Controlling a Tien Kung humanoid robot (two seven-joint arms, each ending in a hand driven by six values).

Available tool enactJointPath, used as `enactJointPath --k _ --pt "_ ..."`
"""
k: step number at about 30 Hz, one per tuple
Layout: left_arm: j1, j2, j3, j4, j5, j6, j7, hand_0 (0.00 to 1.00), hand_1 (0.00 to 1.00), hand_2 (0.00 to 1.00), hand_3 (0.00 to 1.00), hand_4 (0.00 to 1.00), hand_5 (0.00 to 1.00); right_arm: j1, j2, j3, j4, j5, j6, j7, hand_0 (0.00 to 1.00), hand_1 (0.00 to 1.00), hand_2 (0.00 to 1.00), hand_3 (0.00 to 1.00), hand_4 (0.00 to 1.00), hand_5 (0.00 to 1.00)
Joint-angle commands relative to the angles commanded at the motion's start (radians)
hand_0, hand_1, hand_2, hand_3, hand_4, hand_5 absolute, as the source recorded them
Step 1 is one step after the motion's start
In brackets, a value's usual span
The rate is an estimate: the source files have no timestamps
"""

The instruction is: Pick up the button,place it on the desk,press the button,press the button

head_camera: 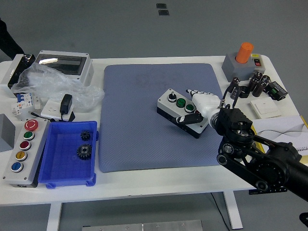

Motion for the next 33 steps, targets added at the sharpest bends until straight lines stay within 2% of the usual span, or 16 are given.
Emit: enactJointPath --k 6,7,12,13,18,19,24,25,30,31,33 --pt "-0.003 0.001 -0.004 -0.001 0.004 0.002 -0.002 0.692 0.730 0.668 0.688 0.724 0.398 0.004 0.001 -0.026 -0.015 0.003 -0.010 0.000 0.787 0.852 0.914 0.998 0.998 0.638" --pt "-0.003 0.001 -0.005 -0.001 0.005 0.003 -0.003 0.692 0.729 0.669 0.689 0.720 0.400 0.005 0.002 -0.031 -0.017 0.005 -0.010 0.000 0.552 0.670 0.730 0.998 0.998 0.464" --pt "-0.003 0.000 -0.004 -0.001 0.005 0.004 -0.005 0.692 0.729 0.669 0.689 0.720 0.400 0.007 0.004 -0.054 -0.019 0.004 -0.019 0.000 0.552 0.670 0.730 0.998 0.998 0.464" --pt "-0.003 0.000 -0.004 -0.001 0.005 0.005 -0.005 0.692 0.730 0.669 0.689 0.717 0.397 0.007 0.004 -0.057 -0.019 0.003 -0.023 0.000 0.371 0.600 0.666 0.964 0.967 0.374" --pt "-0.003 -0.001 -0.002 -0.001 0.004 0.009 -0.008 0.692 0.730 0.669 0.689 0.717 0.397 0.010 0.002 -0.063 -0.015 -0.011 -0.042 0.000 0.371 0.600 0.666 0.964 0.967 0.374" --pt "-0.003 -0.001 -0.001 -0.001 0.004 0.009 -0.009 0.692 0.730 0.668 0.687 0.713 0.395 0.010 0.002 -0.064 -0.014 -0.014 -0.046 0.000 0.325 0.581 0.641 0.877 0.931 0.334" --pt "-0.003 0.000 -0.001 -0.001 0.005 0.011 -0.010 0.692 0.730 0.668 0.687 0.713 0.395 0.014 0.001 -0.078 -0.012 -0.021 -0.054 0.000 0.325 0.581 0.641 0.877 0.931 0.334" --pt "-0.003 0.000 -0.002 -0.001 0.005 0.011 -0.010 0.693 0.730 0.669 0.687 0.711 0.404 0.014 0.001 -0.082 -0.012 -0.022 -0.055 0.000 0.224 0.437 0.493 0.633 0.726 0.195" --pt "-0.003 0.000 -0.003 -0.001 0.006 0.013 -0.011 0.693 0.730 0.669 0.687 0.711 0.404 0.016 -0.002 -0.101 -0.008 -0.024 -0.064 0.000 0.224 0.437 0.493 0.633 0.726 0.195" --pt "-0.003 0.000 -0.003 -0.001 0.007 0.014 -0.012 0.694 0.730 0.669 0.687 0.708 0.409 0.017 -0.004 -0.103 -0.006 -0.025 -0.068 0.000 0.211 0.427 0.455 0.522 0.685 0.136" --pt "-0.002 -0.001 -0.004 -0.001 0.008 0.015 -0.013 0.694 0.730 0.669 0.687 0.708 0.409 0.019 -0.010 -0.109 0.000 -0.025 -0.080 0.000 0.211 0.427 0.455 0.522 0.685 0.136"
